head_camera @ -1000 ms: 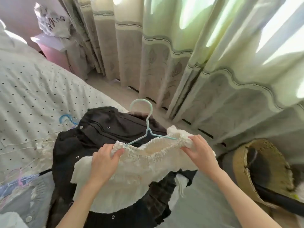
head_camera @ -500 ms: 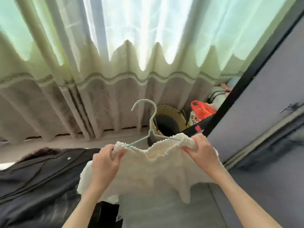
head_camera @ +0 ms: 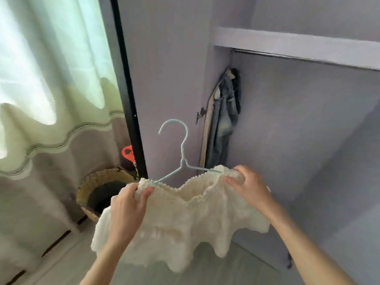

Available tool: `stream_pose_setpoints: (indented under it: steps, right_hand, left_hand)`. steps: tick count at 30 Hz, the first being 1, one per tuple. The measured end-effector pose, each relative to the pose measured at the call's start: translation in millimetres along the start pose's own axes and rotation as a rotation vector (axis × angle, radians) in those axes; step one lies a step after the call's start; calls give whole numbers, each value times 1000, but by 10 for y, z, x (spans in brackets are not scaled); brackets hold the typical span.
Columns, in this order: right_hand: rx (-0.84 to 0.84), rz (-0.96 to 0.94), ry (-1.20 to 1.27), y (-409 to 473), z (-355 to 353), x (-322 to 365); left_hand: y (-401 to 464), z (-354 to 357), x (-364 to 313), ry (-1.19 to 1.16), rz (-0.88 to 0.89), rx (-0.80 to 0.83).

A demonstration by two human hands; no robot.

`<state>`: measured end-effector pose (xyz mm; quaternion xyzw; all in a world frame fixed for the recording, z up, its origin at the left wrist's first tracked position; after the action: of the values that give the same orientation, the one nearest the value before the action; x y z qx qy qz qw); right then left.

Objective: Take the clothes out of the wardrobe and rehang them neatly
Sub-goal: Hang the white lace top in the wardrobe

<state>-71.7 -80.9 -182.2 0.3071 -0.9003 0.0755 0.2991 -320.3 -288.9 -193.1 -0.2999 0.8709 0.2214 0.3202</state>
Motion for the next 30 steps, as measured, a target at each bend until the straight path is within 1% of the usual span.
stream_pose_setpoints:
  steps: [3,6,9,11,15,17,20,22,24,27,30]
  right_hand:
    - [-98,170,-3,-130,-388,-369]
    - [-166,237,-23,-328,-593,-598]
    - [-168,292,32,-526,-680,-908]
    - [-208,357,38,-648,-789,-1124]
    - [-369,553,-89,-821,-1148,-1473]
    - [-382,639,-148,-810,-1251,-1666]
    - [-391,742,-149,-694,-1376,-2015]
    - [-374,797,-130,-550,-1460,-2257]
    - [-370,828,-62,-387,-1575,-2478]
    - [-407,836,91,-118,-1756,-2747]
    - [-428,802,141,255,-1908,-2892]
  left_hand:
    - [293,378,-353,-97,124,104]
    - [470,846,-508,-126,165,213]
    - [585,1365,-655,-42,185,341]
    - [678,1681,-855,13,204,420]
    - [866,2223,-1472,47,363,552]
    - [921,2457,-1693,13,427,606]
    - [946,2807,-1972,7,529,671]
    - [1024,2991,-2188,17,575,682]
    - [1193,3069,-2461,13,619,651]
    - [1476,2997,-2966,95,794,474]
    - [1718,2892,-3433,217,928,317]
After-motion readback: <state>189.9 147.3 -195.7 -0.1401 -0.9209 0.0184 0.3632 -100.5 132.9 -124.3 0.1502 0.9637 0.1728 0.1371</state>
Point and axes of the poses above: each hand's wrist, its own y-axis towards the middle knuckle, its own z-axis out of the palm, x = y × z, the point moved 10 cm from there along y, towards the middle knuckle, and after that the axes turned 11 degrees about x, right-handed, at the moved point
